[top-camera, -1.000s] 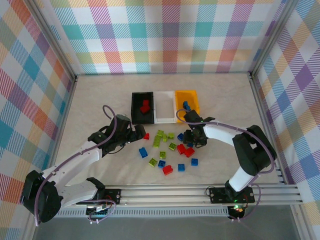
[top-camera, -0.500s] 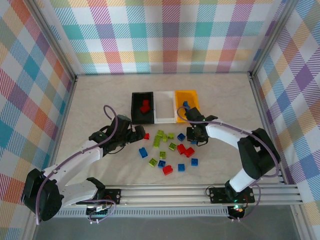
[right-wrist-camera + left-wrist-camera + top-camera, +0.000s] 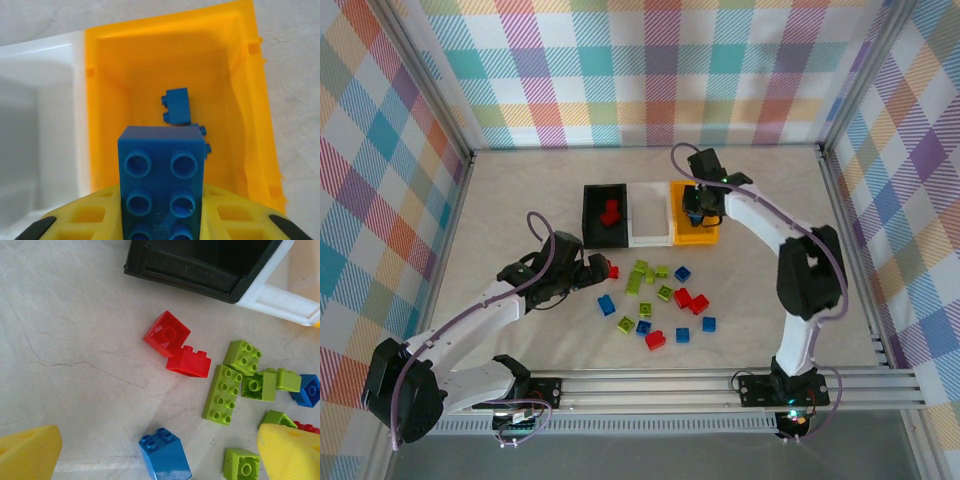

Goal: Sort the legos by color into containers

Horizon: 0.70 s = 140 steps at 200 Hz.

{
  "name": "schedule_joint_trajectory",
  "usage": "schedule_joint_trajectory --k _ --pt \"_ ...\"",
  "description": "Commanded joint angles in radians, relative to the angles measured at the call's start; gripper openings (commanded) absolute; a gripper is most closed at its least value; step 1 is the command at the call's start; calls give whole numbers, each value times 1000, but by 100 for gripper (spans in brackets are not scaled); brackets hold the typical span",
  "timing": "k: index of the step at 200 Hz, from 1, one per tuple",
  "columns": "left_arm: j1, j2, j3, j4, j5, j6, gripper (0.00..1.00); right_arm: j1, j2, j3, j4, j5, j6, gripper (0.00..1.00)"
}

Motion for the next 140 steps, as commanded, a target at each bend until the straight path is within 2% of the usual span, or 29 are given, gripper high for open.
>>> schedule_joint_trajectory --k 1,24,62,83,121,140 --pt "3 -25 7 -48 7 14 100 -15 67 83 -53 11 -15 32" --pt "4 -23 1 -48 15 15 100 -25 100 117 -63 4 -7 37" --pt "6 -15 1 -40 33 22 100 -26 23 56 13 -42 -28 65" --pt "7 -1 11 -35 40 30 100 -23 -37 11 27 -55 -28 74" --pt "6 38 25 -18 88 54 100 9 -180 -145 64 -93 -18 80" --pt "-10 82 45 -30 114 77 95 28 -247 -236 82 -105 -11 81"
